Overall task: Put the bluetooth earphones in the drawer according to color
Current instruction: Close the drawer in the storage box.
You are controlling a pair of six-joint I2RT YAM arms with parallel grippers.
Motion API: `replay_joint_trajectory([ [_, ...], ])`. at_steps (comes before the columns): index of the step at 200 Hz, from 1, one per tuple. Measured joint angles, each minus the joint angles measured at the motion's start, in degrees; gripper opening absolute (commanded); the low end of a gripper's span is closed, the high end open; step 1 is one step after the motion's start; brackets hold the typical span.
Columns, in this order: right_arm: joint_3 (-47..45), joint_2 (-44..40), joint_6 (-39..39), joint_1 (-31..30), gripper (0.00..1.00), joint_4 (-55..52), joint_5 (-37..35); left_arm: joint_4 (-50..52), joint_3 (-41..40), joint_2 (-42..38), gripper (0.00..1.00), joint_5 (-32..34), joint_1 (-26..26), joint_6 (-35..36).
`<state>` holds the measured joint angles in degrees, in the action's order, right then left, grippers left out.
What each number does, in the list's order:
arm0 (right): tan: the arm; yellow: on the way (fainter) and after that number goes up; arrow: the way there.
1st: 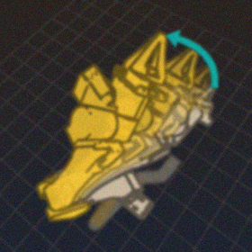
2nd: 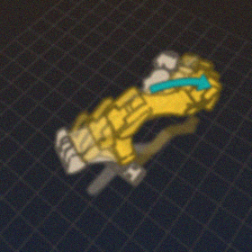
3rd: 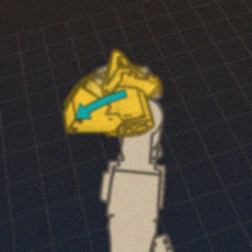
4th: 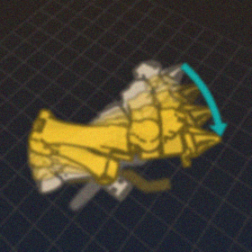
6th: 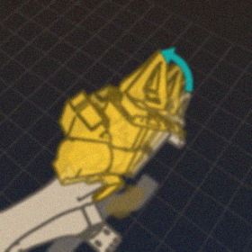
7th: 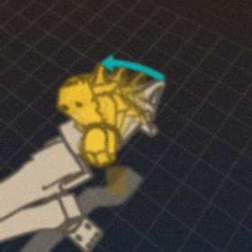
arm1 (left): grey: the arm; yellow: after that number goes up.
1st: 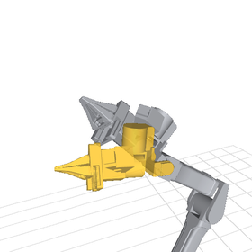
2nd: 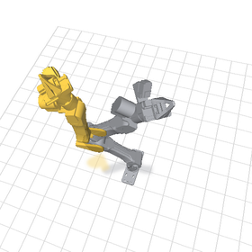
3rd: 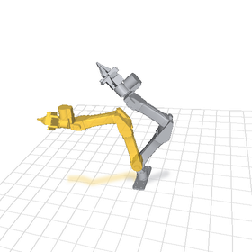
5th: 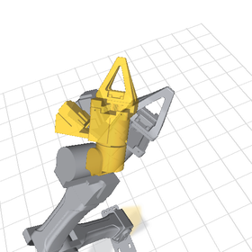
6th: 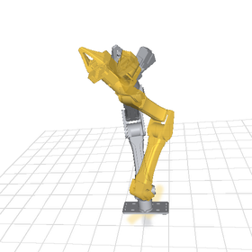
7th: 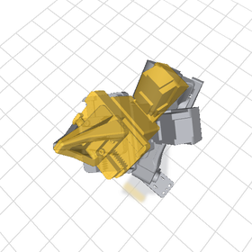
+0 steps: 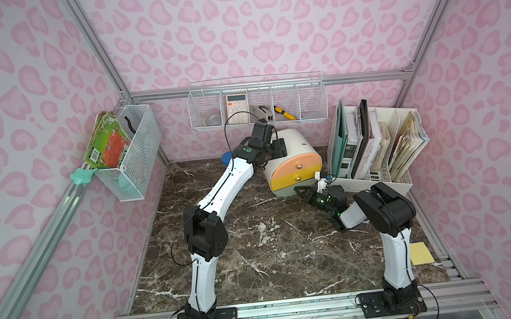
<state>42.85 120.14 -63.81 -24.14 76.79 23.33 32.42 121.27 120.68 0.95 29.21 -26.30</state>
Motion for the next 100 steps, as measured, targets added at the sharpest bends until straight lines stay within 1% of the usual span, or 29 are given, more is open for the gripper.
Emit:
replay_joint_trajectory([
  [39, 0.5, 0.1, 0.0, -0.7, 0.02, -1.1, -0.6, 1.9, -0.9, -1.5, 0.77, -0.8, 0.7, -0.6],
  [53, -0.4, -1.4, 0.3, -0.8, 0.03, -2.3, -1.8, 3.3, -1.3, -2.4, 0.77, -1.6, 0.9, -0.8],
  [77, -3.1, -8.2, 2.5, -0.6, 0.08, -7.3, -2.7, 6.8, -3.2, -5.6, 0.79, -2.0, 1.1, -0.7],
  [100, -4.6, -16.8, 6.9, -0.6, 0.18, -16.2, -1.9, 9.7, -7.2, -10.2, 0.84, -1.9, 1.1, -0.7],
])
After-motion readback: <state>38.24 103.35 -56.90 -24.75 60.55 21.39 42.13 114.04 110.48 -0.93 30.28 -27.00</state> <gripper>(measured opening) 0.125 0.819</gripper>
